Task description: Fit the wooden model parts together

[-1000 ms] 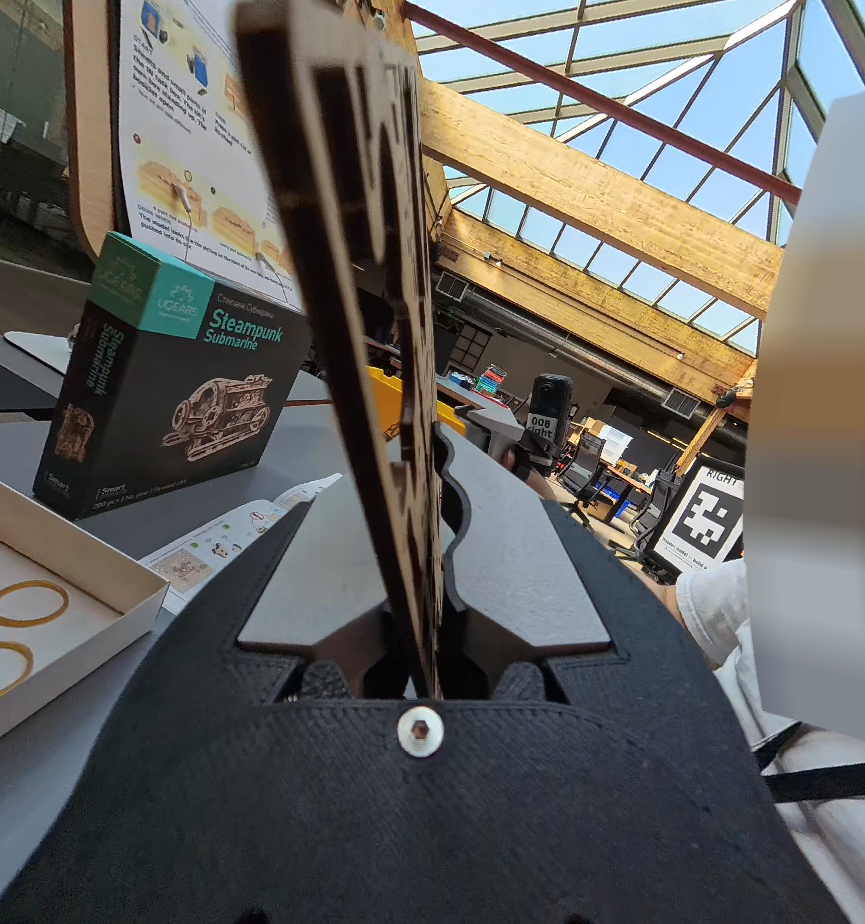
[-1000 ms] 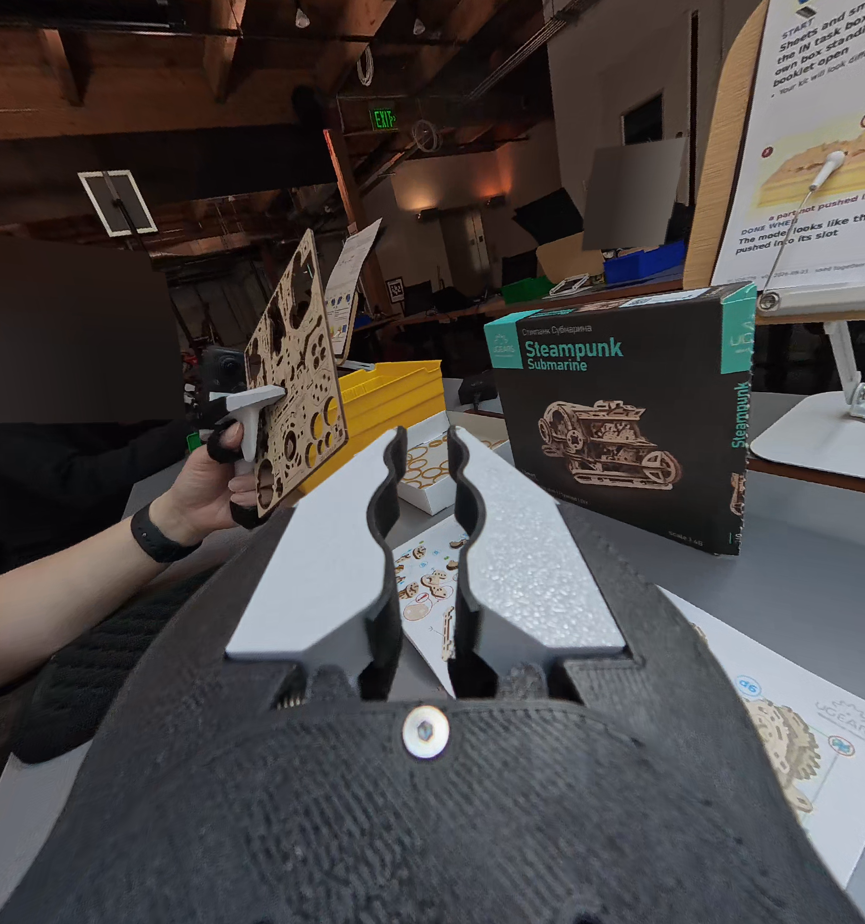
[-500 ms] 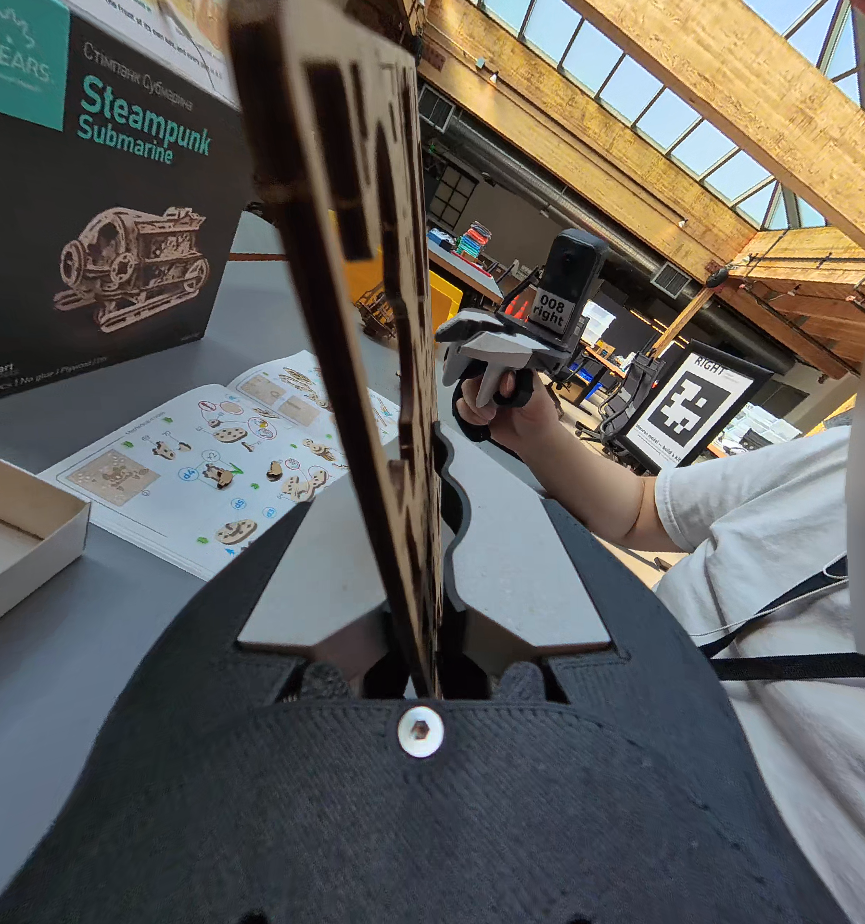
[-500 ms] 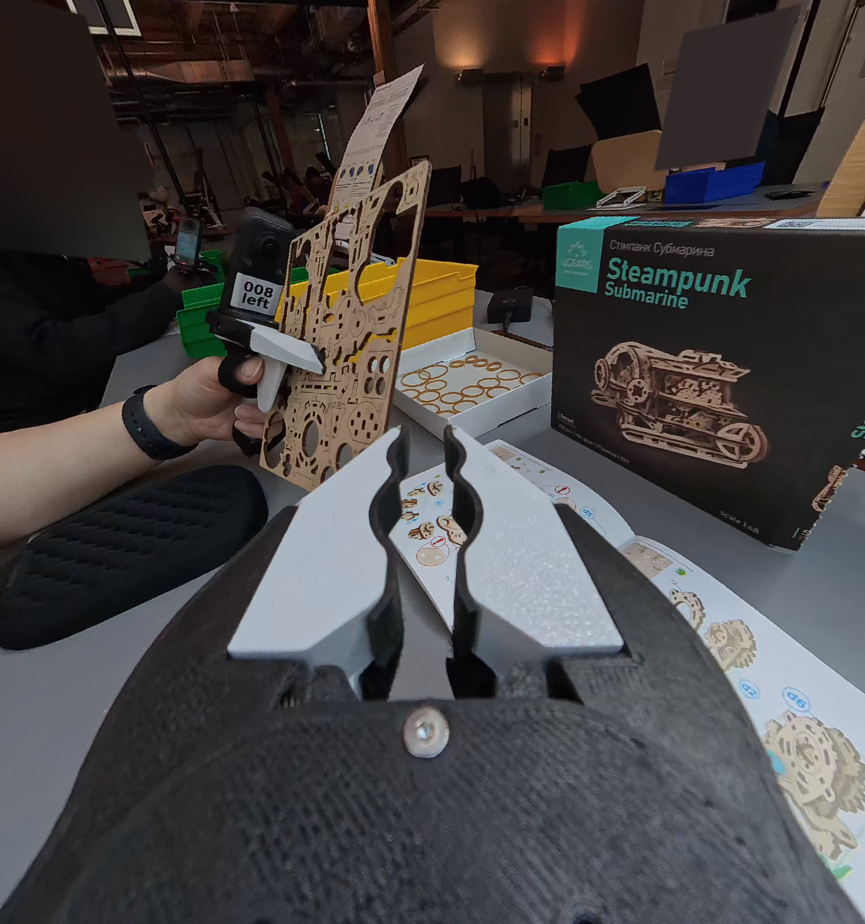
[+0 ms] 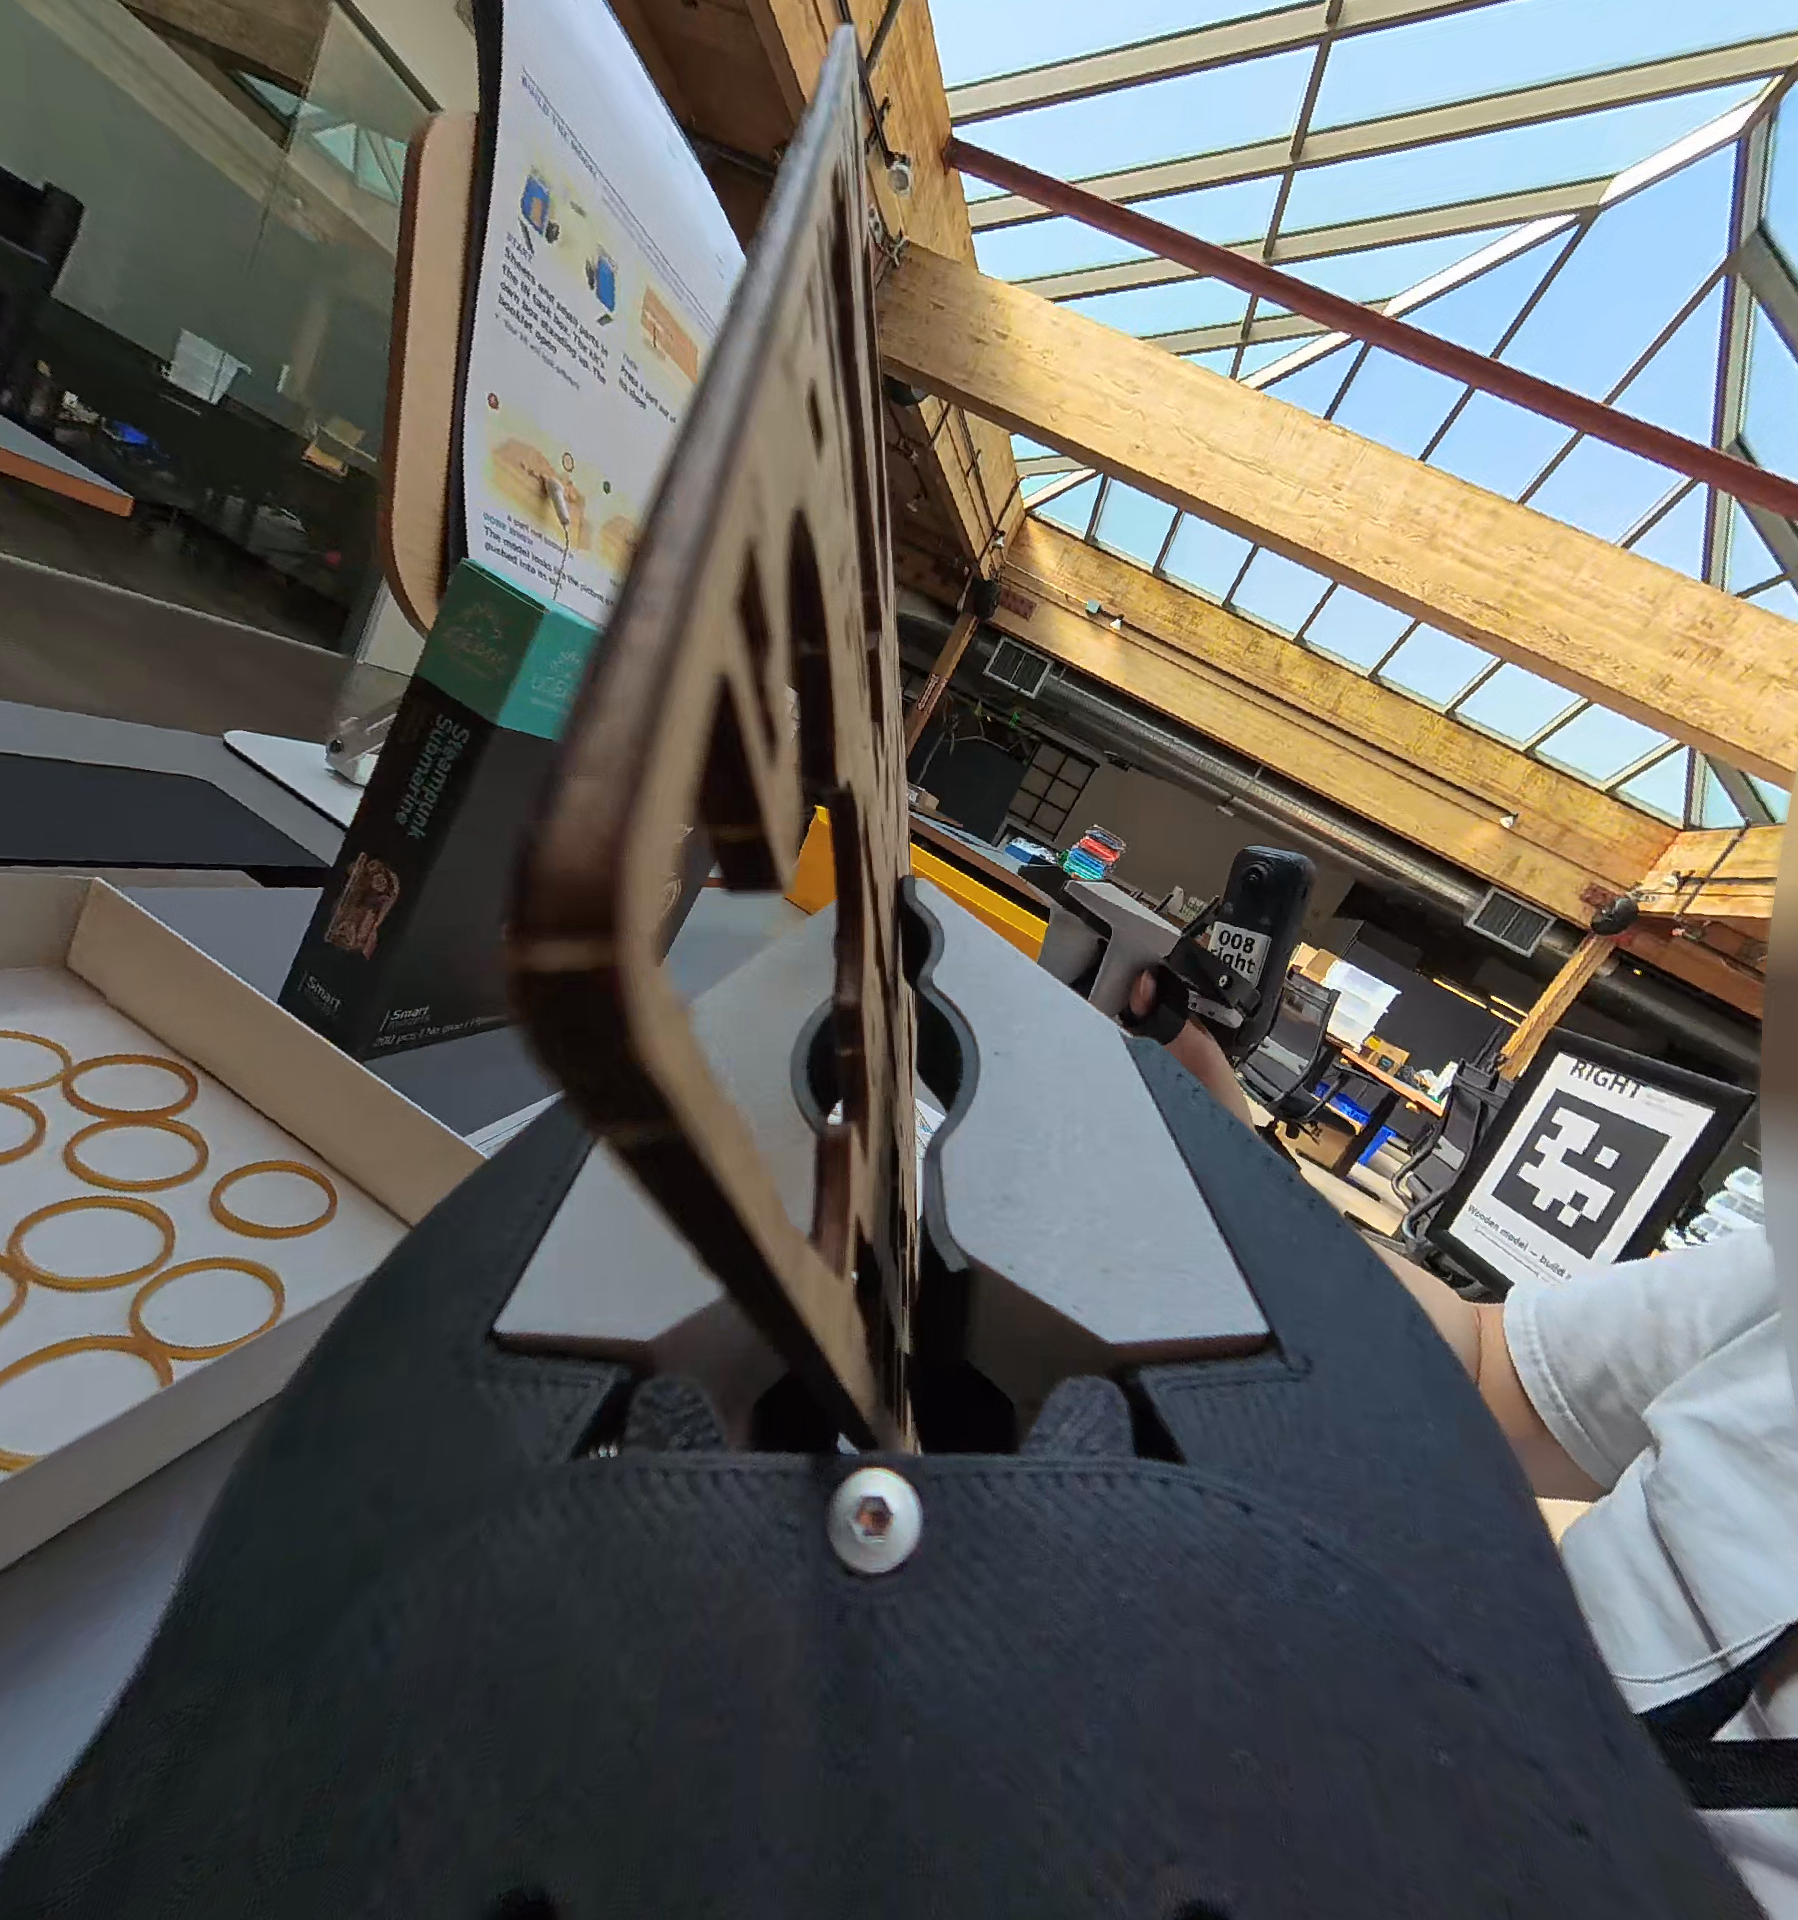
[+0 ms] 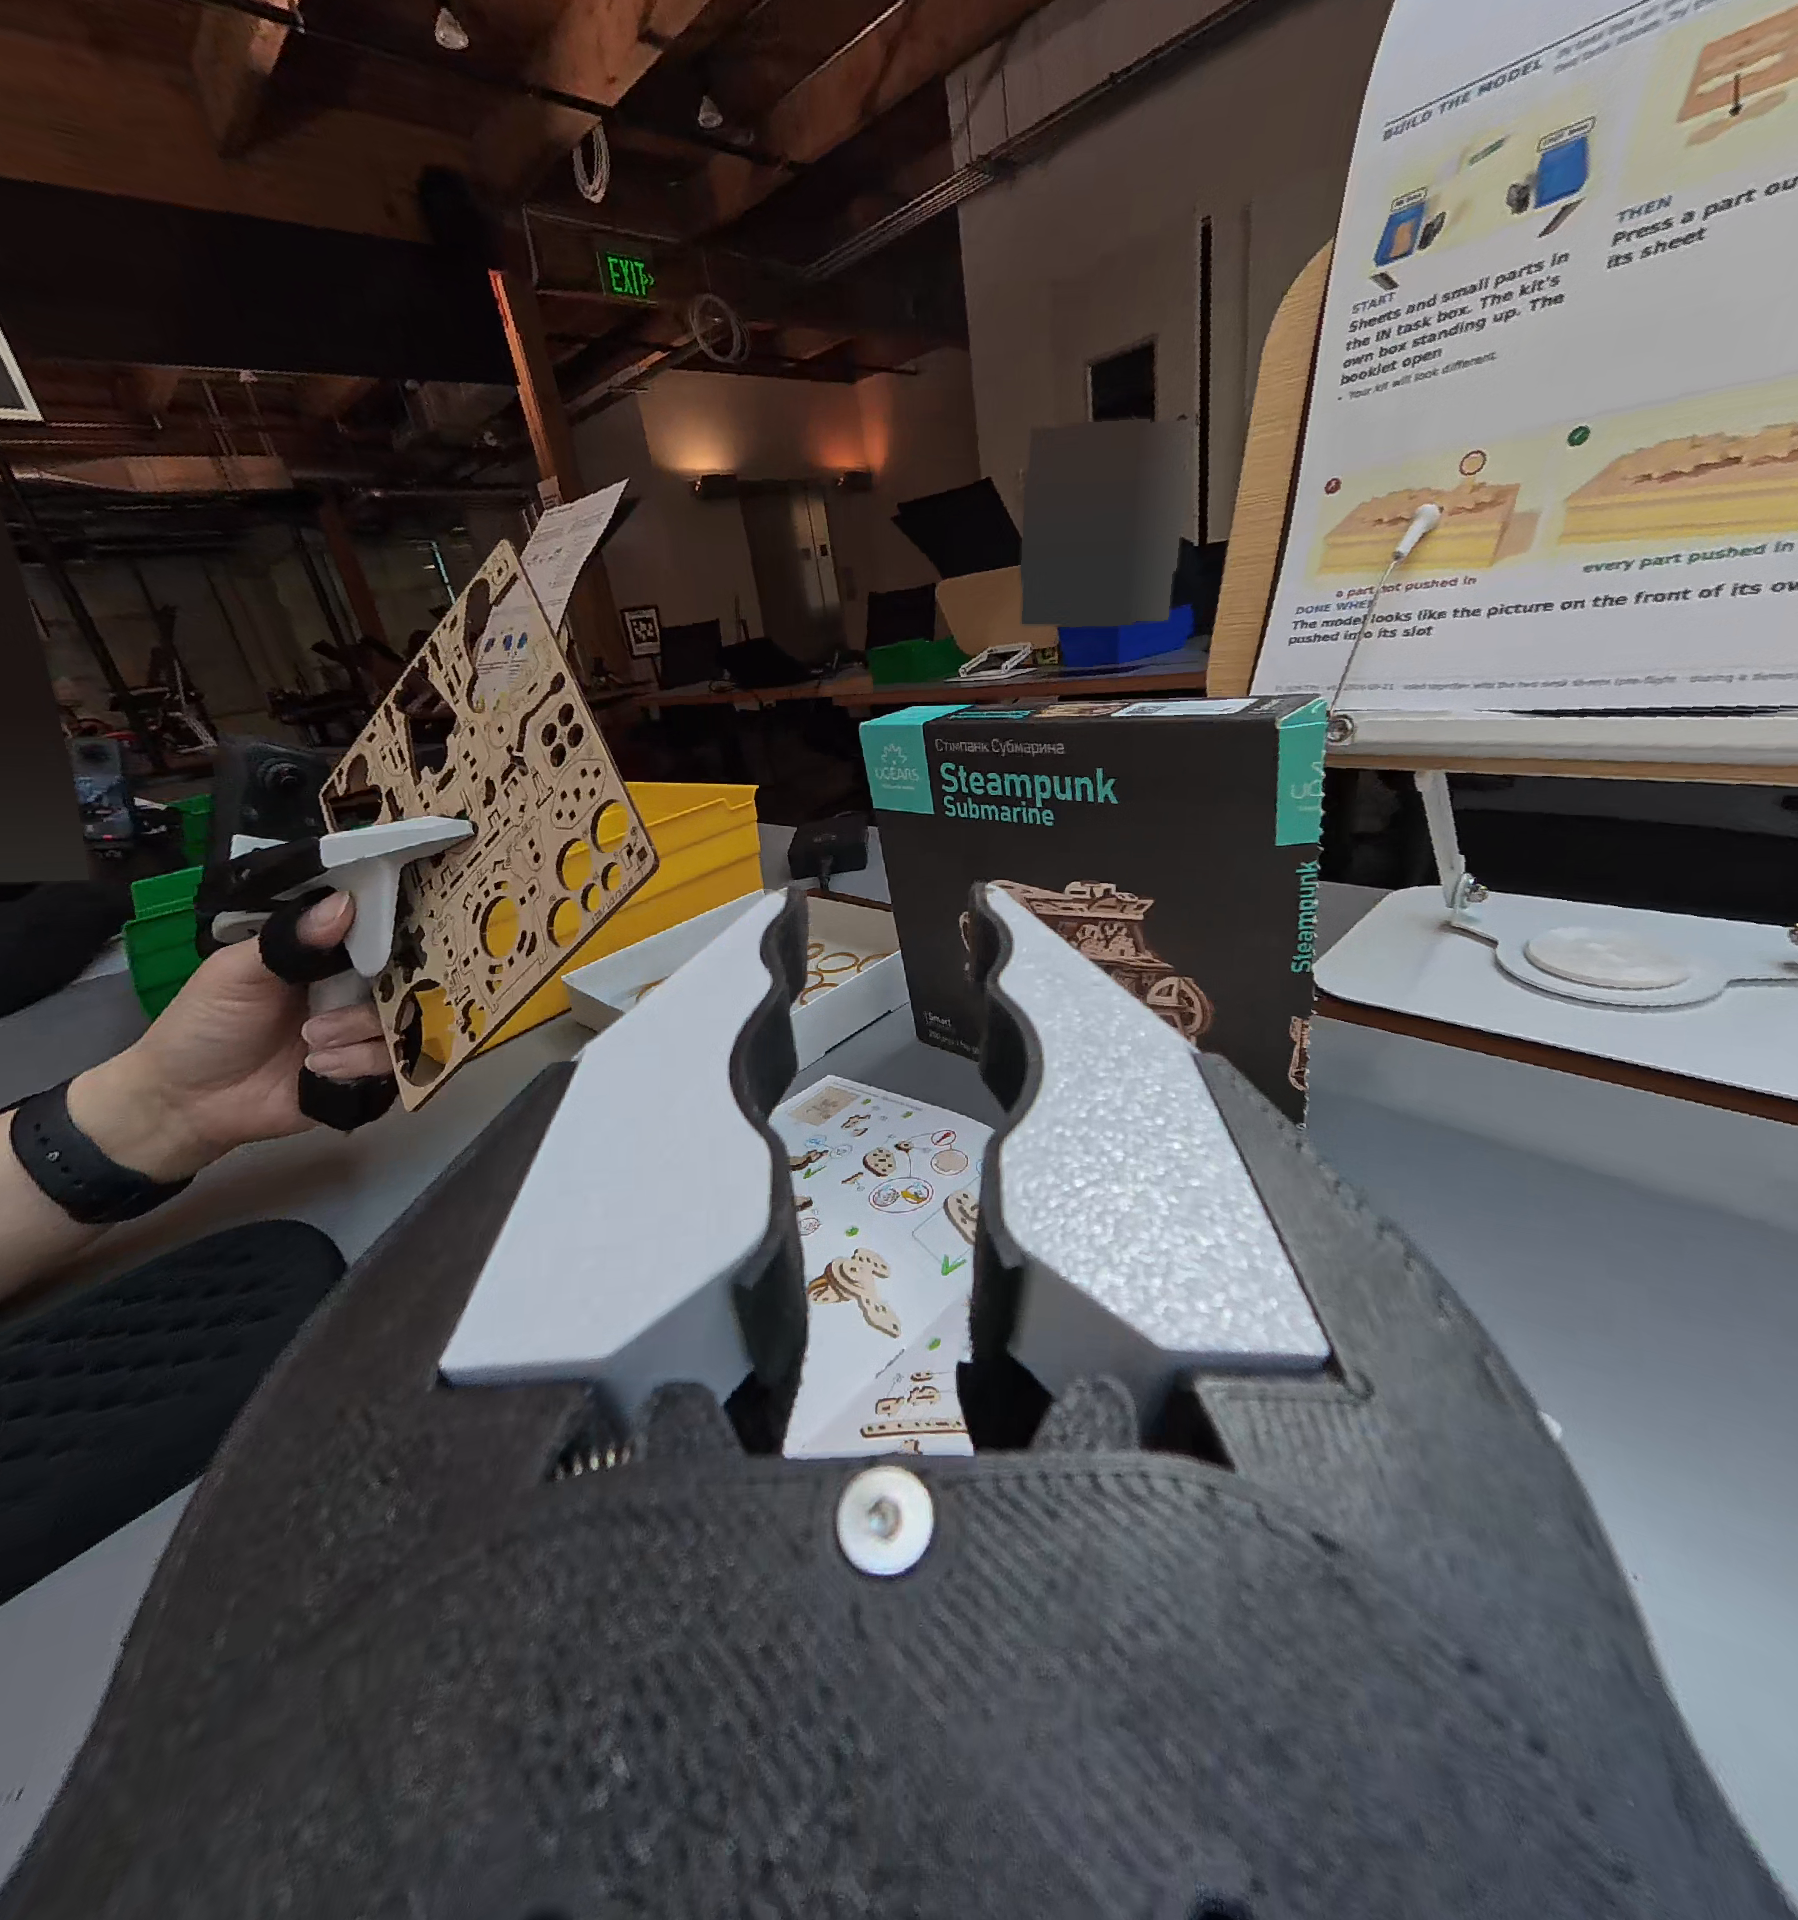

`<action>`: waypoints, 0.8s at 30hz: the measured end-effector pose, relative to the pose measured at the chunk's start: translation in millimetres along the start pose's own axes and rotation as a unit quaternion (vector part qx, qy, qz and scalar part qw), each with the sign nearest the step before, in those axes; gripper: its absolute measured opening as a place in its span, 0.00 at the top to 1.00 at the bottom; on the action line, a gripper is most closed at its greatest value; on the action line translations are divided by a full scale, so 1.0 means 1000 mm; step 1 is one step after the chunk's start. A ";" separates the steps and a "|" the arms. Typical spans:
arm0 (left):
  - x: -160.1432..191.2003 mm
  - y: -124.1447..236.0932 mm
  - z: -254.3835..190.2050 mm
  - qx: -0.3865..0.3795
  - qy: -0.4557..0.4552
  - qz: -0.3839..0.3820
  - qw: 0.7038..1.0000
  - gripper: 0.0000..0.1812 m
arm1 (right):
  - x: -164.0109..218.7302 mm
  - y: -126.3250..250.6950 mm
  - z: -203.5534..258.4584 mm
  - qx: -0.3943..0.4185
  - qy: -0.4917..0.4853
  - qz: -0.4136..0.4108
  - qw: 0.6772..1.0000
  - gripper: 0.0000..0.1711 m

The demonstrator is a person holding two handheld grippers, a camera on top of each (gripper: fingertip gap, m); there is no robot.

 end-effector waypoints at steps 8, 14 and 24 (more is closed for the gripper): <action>0.002 -0.004 -0.005 0.007 -0.012 0.014 1.000 1.00 | 0.002 -0.002 0.001 -0.007 -0.013 0.009 1.000 0.83; 0.004 -0.003 -0.002 0.006 -0.001 0.013 1.000 1.00 | 0.006 -0.003 0.000 -0.008 -0.019 0.019 1.000 0.83; 0.006 -0.004 -0.003 0.006 -0.007 0.024 1.000 1.00 | 0.009 -0.005 0.000 -0.010 -0.022 0.033 0.999 0.83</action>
Point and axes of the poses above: each gripper's, where its closed fingertips meet, y back along the fingers, x out of its underside, z = x × y across the jaws, the point moved 5 cm from there along y, back along the fingers, and after that the axes turned 15 degrees about -y, right-handed, at the moved point
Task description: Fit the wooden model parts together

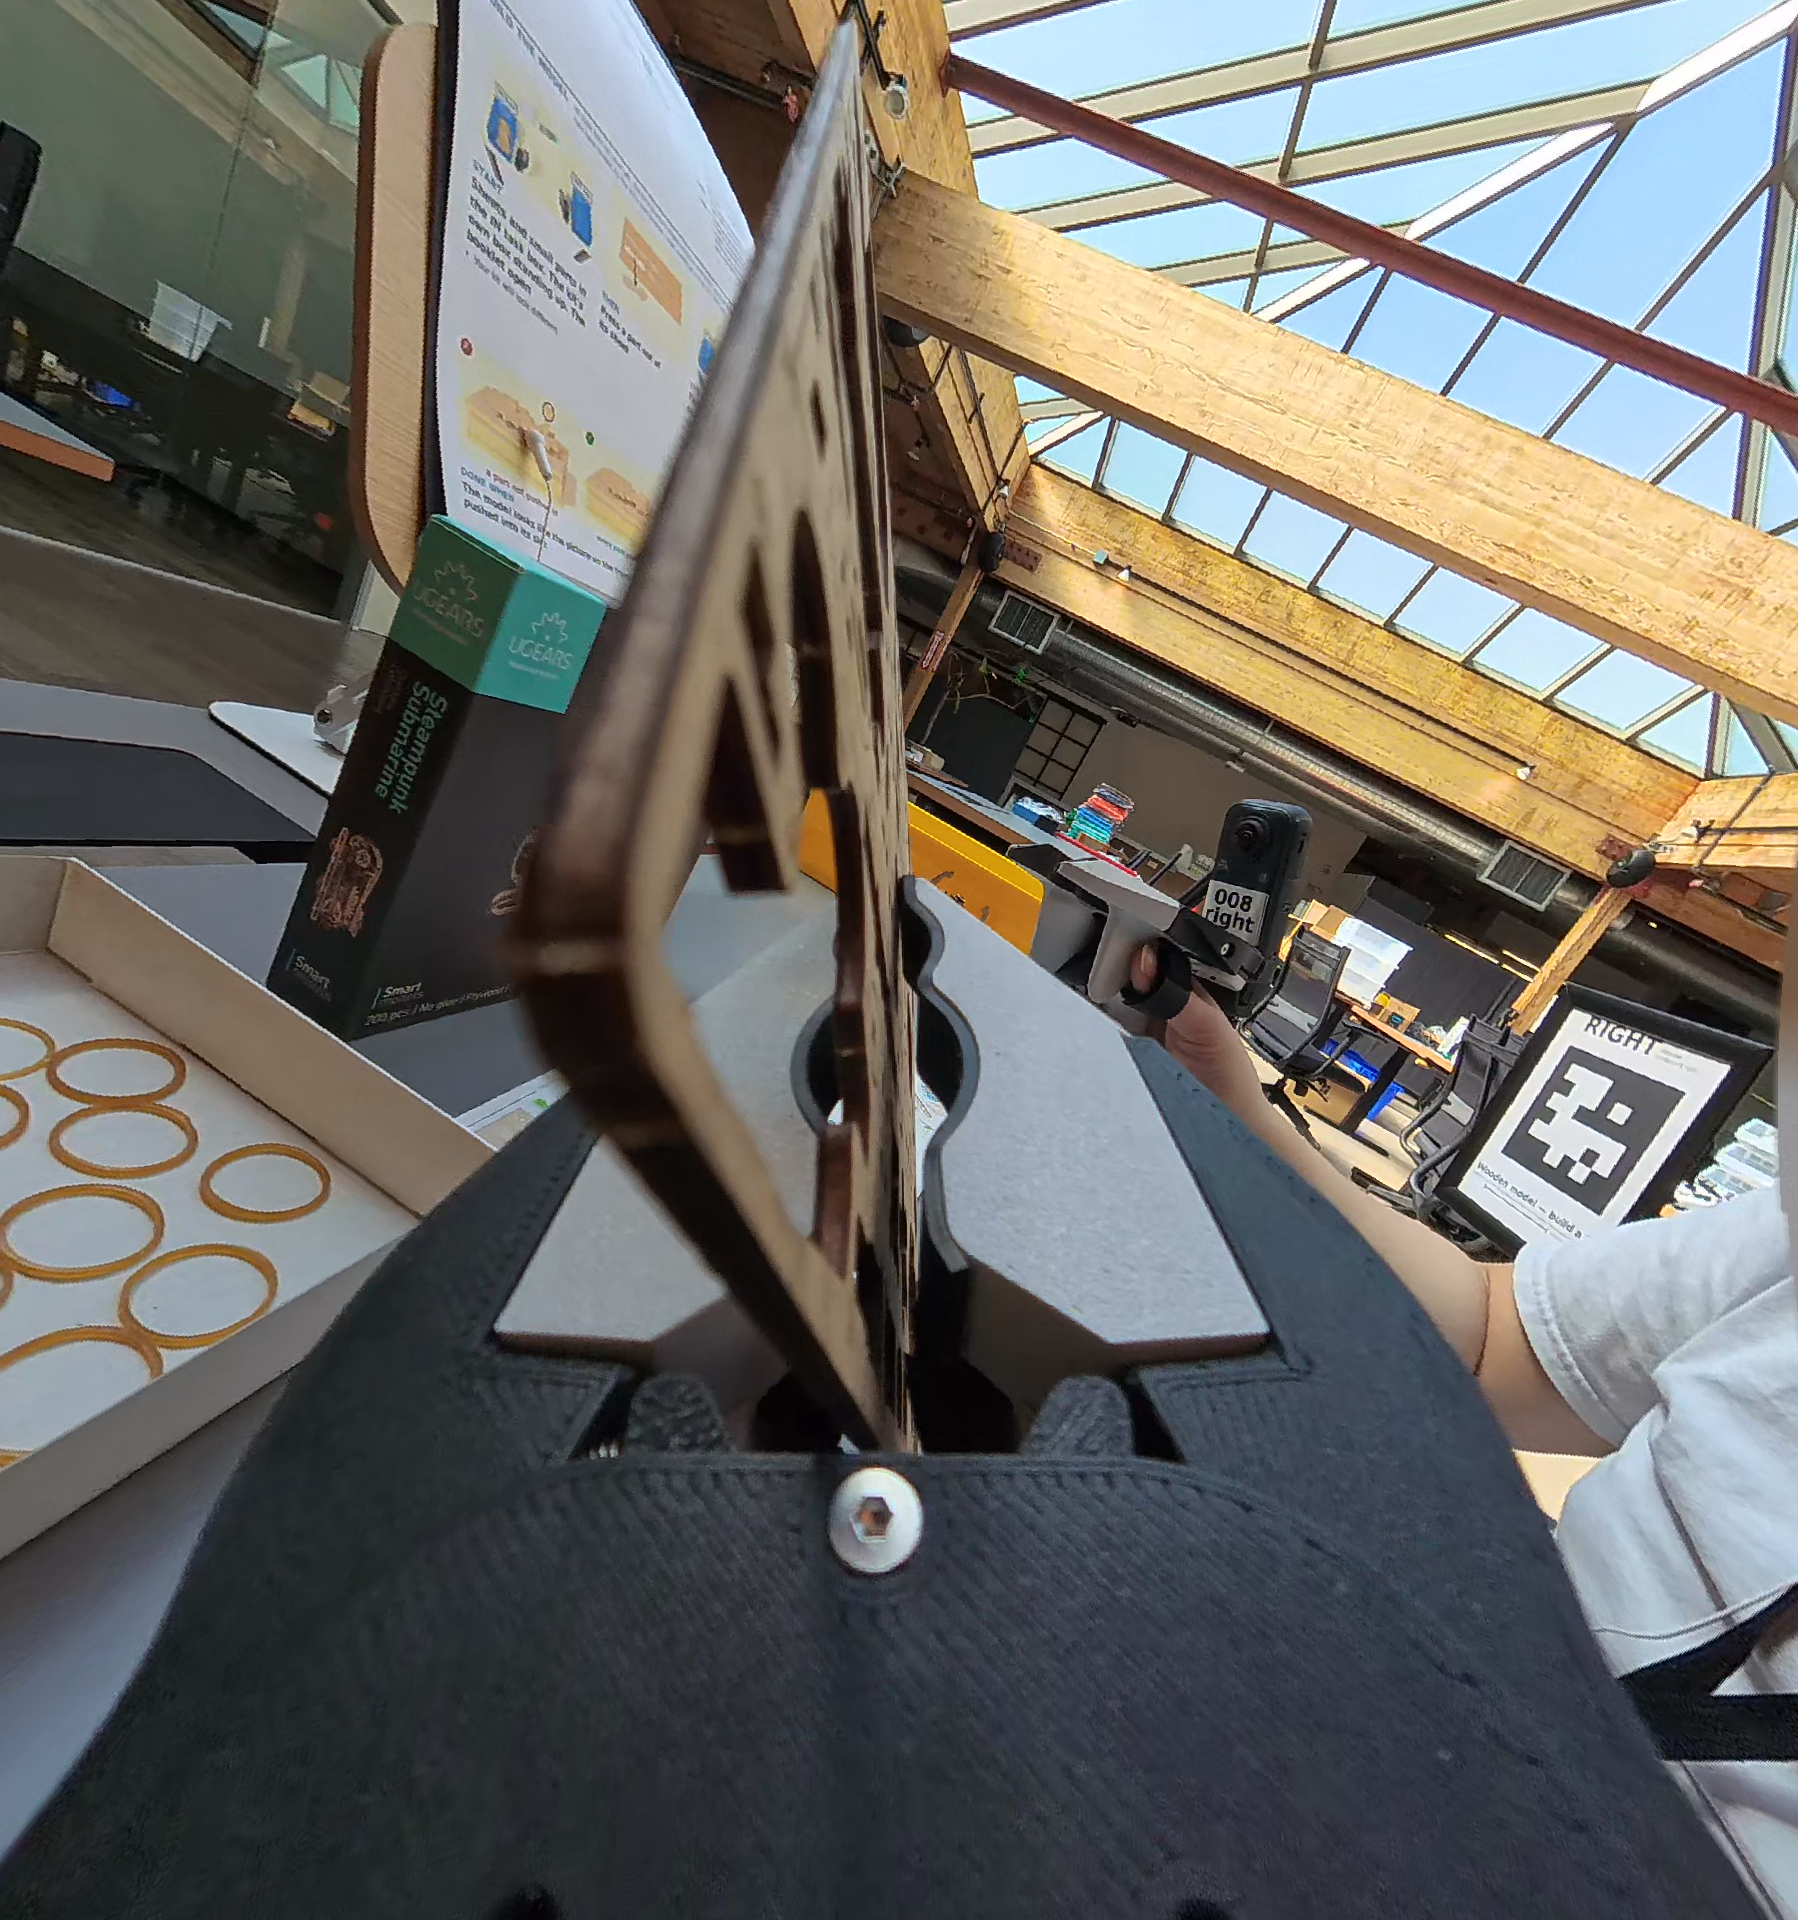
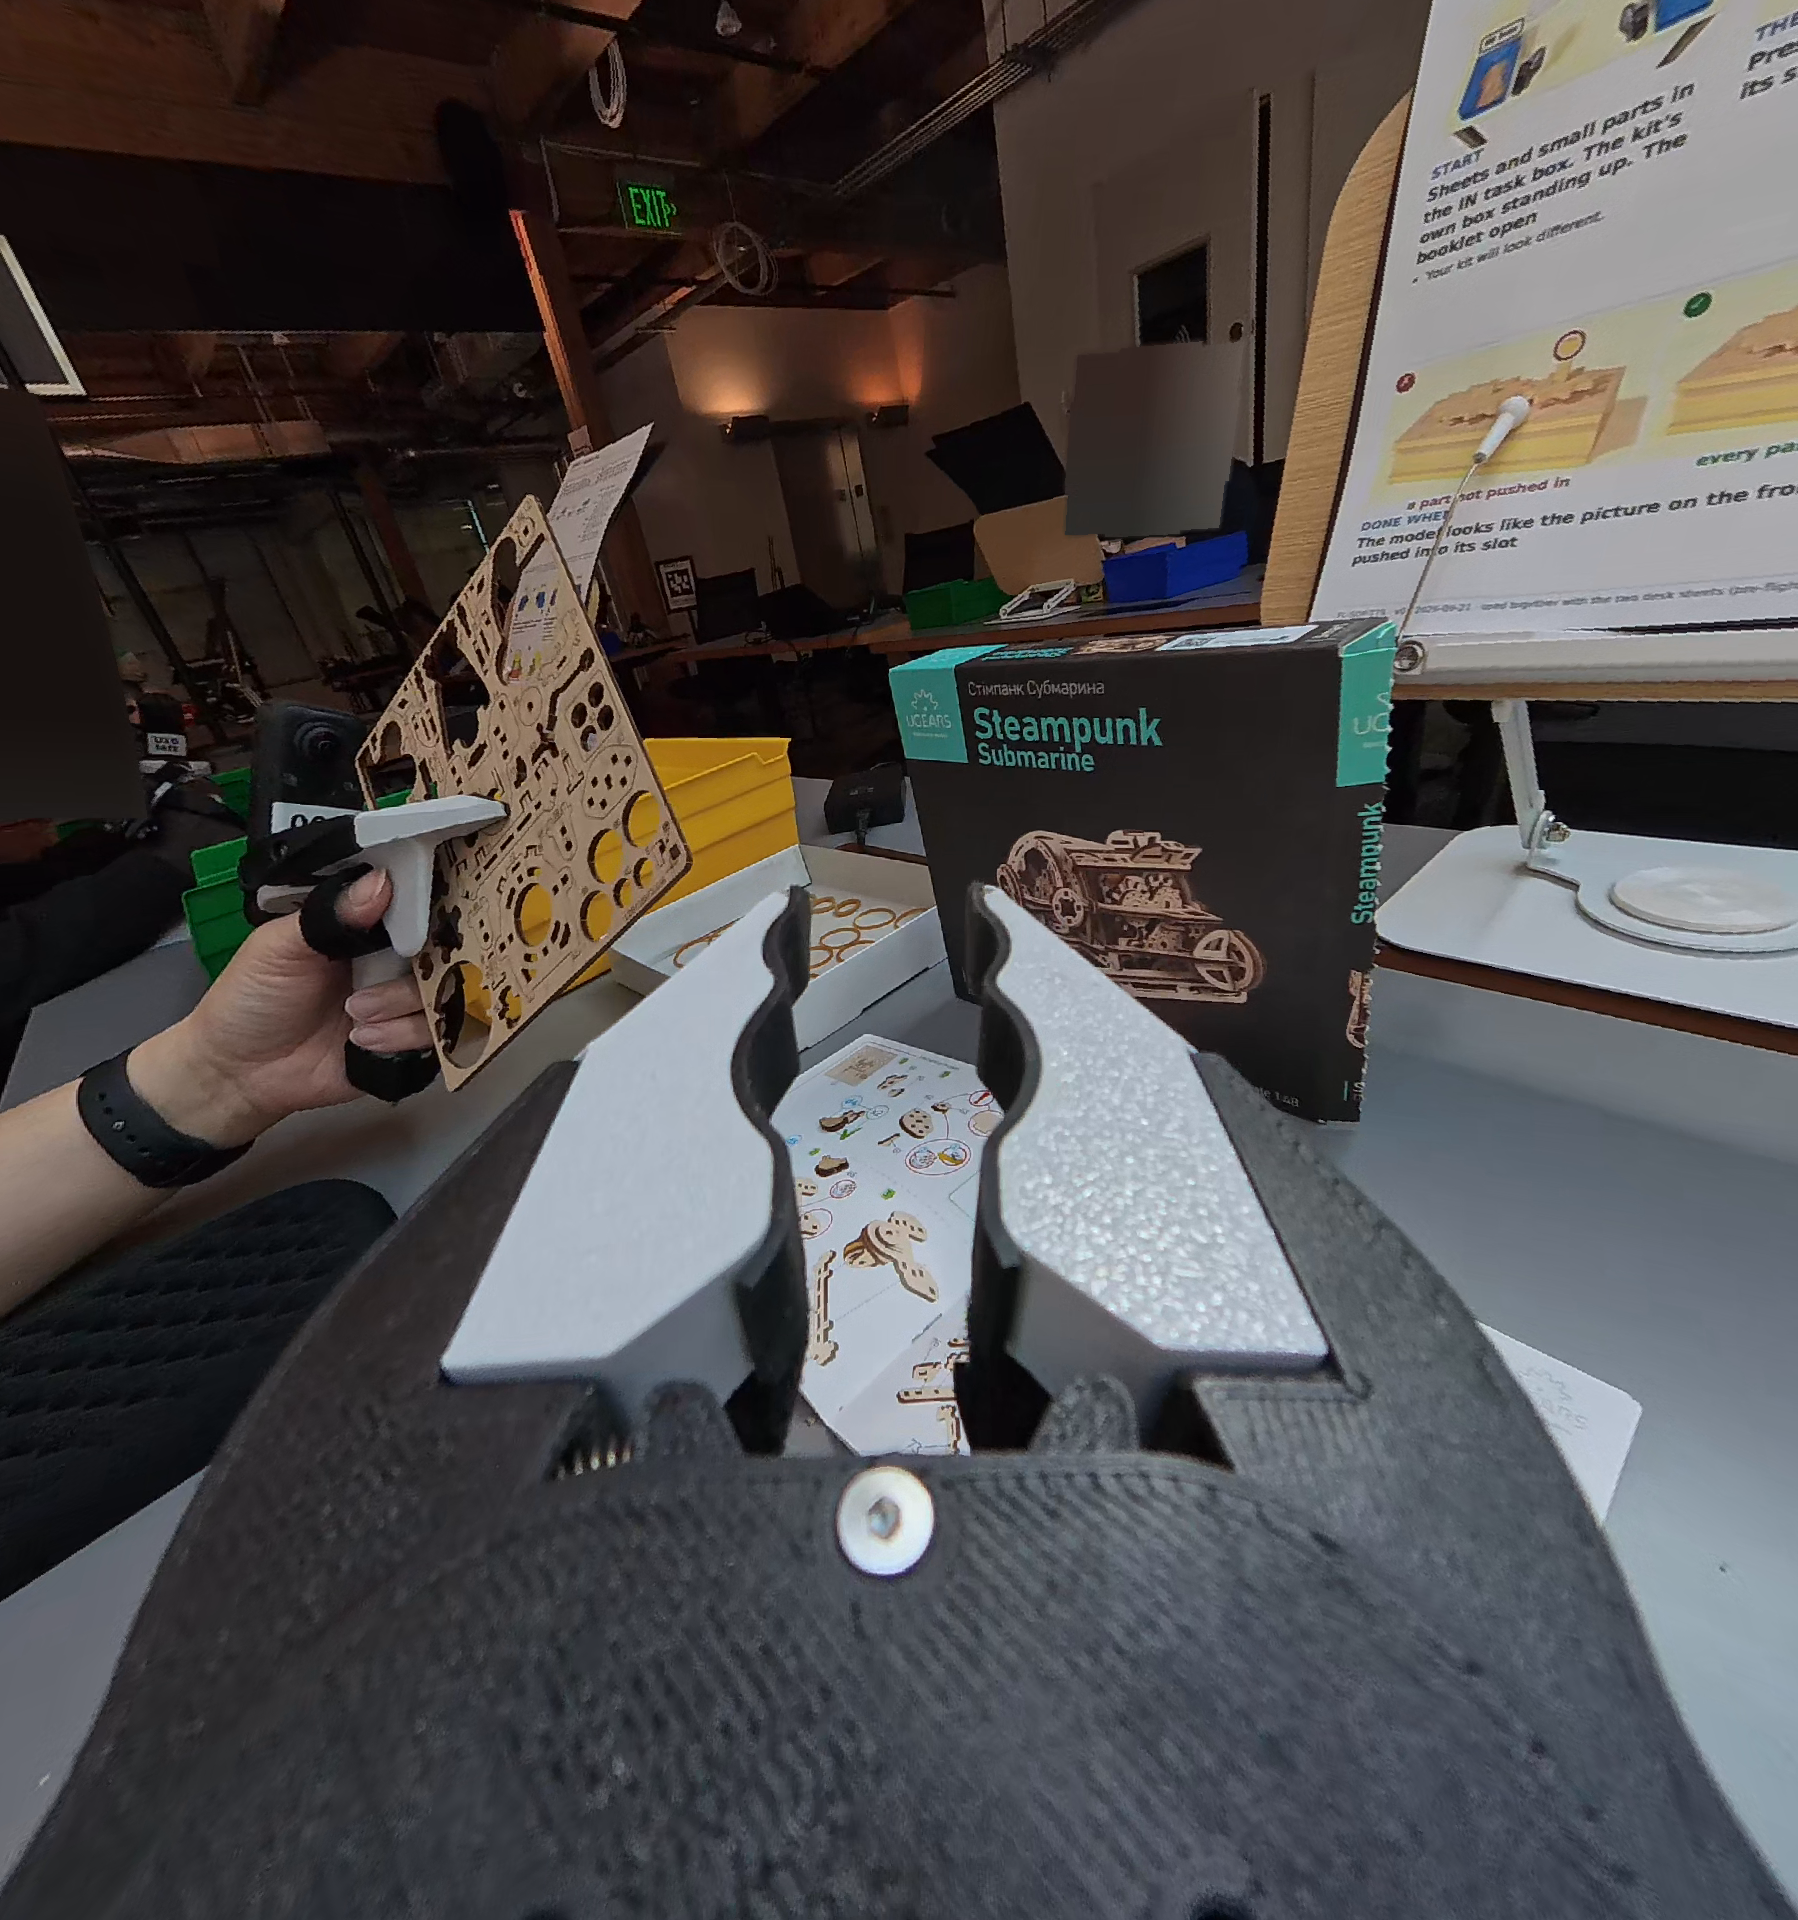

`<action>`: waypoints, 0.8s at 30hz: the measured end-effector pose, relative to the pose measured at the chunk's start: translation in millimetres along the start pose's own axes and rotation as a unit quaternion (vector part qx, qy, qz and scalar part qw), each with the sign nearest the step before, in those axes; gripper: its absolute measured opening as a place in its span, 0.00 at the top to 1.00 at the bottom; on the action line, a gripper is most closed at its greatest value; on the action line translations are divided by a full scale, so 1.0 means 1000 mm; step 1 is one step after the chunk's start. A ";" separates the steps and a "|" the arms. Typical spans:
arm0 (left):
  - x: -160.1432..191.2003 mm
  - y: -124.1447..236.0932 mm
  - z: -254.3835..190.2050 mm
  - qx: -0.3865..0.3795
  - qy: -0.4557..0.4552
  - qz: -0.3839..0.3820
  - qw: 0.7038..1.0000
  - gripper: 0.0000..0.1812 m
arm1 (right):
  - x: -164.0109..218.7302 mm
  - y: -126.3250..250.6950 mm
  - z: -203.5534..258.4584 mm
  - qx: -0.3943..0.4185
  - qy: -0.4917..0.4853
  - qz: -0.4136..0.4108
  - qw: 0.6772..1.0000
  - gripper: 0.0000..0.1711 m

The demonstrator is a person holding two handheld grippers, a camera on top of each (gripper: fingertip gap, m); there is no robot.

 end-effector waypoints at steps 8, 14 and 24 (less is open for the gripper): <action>-0.003 0.004 0.004 -0.011 0.005 -0.014 1.000 1.00 | 0.002 -0.001 0.000 -0.003 -0.003 0.009 1.000 0.83; -0.001 0.003 0.003 -0.008 0.007 -0.008 1.000 1.00 | 0.007 -0.004 0.001 -0.005 -0.004 0.023 1.000 0.83; 0.028 -0.017 -0.014 0.087 0.087 0.086 0.989 1.00 | 0.016 -0.009 0.011 -0.050 -0.013 0.054 0.997 0.83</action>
Point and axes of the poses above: each gripper's, where its closed fingertips meet, y back along the fingers, x out of its underside, z = x × y across the jaws, the point moved 5 cm from there along y, back along the fingers, and after that the axes turned 15 degrees about -y, right-handed, at the moved point
